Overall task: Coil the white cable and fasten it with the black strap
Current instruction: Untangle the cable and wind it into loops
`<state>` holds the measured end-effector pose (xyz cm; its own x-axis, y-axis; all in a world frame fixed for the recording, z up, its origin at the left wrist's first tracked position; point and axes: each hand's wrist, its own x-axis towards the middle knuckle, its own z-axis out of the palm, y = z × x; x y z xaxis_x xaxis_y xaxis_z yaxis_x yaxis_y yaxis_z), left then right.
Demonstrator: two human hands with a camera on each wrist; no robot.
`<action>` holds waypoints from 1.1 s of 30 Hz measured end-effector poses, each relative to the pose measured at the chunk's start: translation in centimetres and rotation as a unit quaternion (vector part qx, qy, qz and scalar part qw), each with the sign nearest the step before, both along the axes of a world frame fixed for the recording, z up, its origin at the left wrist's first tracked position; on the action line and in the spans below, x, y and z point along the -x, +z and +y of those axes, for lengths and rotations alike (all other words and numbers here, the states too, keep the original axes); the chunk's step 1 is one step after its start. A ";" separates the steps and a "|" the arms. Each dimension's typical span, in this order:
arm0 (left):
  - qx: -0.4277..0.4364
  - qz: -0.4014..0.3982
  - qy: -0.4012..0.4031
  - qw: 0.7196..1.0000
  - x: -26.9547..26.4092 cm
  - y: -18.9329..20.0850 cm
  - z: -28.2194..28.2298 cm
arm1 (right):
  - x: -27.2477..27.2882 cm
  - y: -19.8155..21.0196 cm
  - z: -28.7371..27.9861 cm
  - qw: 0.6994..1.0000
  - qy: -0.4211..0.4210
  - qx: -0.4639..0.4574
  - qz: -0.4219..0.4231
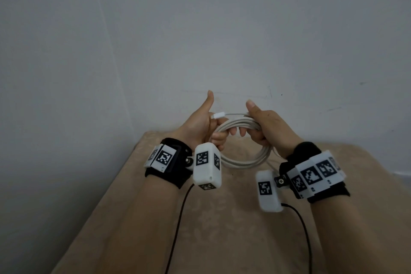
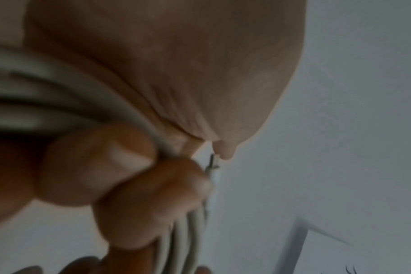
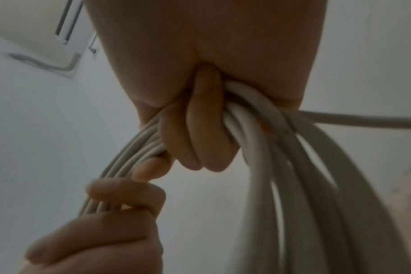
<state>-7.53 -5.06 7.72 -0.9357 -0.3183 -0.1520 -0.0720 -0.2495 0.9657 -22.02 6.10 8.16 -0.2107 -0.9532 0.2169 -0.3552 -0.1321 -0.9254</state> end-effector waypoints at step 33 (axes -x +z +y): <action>-0.070 0.161 0.328 0.928 -3.5 1.8 -2.7 | 4.2 -0.3 0.9 0.974 -0.210 0.080 -0.018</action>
